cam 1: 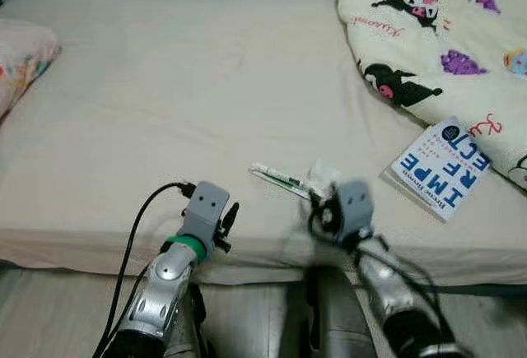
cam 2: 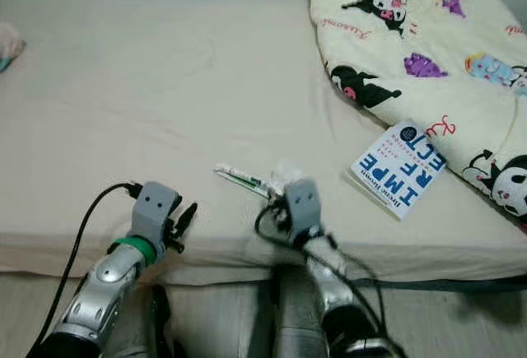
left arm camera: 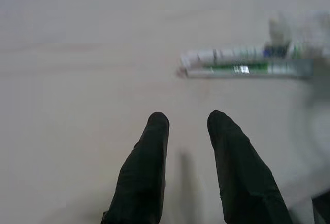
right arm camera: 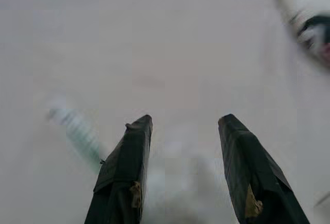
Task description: Clean up the room
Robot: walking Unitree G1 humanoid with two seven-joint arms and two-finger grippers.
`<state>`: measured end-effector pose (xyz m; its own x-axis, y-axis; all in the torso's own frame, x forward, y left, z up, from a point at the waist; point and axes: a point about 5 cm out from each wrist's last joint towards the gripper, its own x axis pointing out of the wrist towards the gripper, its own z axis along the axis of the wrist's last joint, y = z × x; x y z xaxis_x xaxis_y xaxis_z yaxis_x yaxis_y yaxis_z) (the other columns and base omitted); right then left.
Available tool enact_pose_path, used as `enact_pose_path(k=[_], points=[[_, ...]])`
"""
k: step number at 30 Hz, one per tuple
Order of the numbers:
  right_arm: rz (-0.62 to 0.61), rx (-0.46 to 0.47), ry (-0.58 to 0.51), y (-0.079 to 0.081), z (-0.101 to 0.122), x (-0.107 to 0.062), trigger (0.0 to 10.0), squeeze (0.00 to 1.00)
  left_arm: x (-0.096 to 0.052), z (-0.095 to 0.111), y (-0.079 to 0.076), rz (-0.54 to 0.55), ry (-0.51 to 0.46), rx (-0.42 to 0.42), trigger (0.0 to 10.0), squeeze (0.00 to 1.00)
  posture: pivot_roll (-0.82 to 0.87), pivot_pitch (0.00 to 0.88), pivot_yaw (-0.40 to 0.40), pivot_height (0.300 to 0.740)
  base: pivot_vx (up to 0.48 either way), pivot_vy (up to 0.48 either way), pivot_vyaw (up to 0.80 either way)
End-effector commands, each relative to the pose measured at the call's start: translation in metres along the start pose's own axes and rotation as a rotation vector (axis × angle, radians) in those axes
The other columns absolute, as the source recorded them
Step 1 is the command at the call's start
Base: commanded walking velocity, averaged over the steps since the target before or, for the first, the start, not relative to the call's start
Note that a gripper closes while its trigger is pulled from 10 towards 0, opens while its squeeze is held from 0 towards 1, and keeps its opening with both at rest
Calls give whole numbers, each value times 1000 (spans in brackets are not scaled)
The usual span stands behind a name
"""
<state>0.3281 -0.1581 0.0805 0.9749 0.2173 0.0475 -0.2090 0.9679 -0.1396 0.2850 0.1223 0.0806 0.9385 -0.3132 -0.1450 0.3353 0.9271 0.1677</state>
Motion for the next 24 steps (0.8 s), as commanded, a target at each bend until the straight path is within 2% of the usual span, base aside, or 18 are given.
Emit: enact_pose_path(k=[1, 2, 3, 4, 5, 6, 7, 10, 13, 19, 24], points=[[-17, 16, 80, -1, -15, -7, 10000, 0, -7, -6, 5, 19, 33, -20, 10000, 0, 8, 108, 53, 590, 0, 0, 0], [-17, 16, 80, -1, -15, -7, 10000, 0, -7, -6, 5, 19, 33, -20, 10000, 0, 8, 108, 53, 590, 0, 0, 0], [-21, 4, 76, -5, -12, -3, 10000, 886, -9, -4, 8, 25, 28, -19, 10000, 0, 10, 115, 54, 590, 0, 0, 0], [-21, 4, 76, -5, -12, -3, 10000, 886, -9, -4, 8, 25, 28, -19, 10000, 0, 10, 115, 54, 590, 0, 0, 0], [-21, -18, 62, -10, -6, 1, 10000, 1000, -12, -2, 11, 30, 25, -17, 10000, 0, 15, 130, 57, 590, 0, 0, 0], [-22, -24, 68, -16, -2, 5, 10000, 1000, -15, -1, 13, 33, 23, -13, 10000, 0, 19, 144, 58, 590, 0, 0, 0], [-22, -24, 68, -16, -2, 5, 10000, 1000, -15, -1, 13, 33, 23, -13, 10000, 0, 19, 144, 58, 590, 0, 0, 0], [-15, -3, 146, -29, -3, 11, 10000, 1000, -21, 8, 14, 36, 20, -12, 10000, 0, 39, 188, 69, 590, 0, 0, 0], [-16, -24, 150, -31, -2, 12, 10000, 1000, -25, 9, 13, 34, 21, -14, 10000, 0, 45, 202, 75, 590, 0, 0, 0], [120, -30, 125, -17, 8, 23, 10000, 1000, -40, 7, 14, 32, 51, -7, 10000, 0, 76, 250, 88, 590, 0, 0, 0], [186, -15, 88, -10, 16, 27, 10000, 1000, -47, 8, 16, 38, 61, -8, 10000, 0, 89, 269, 87, 590, 0, 0, 0]])
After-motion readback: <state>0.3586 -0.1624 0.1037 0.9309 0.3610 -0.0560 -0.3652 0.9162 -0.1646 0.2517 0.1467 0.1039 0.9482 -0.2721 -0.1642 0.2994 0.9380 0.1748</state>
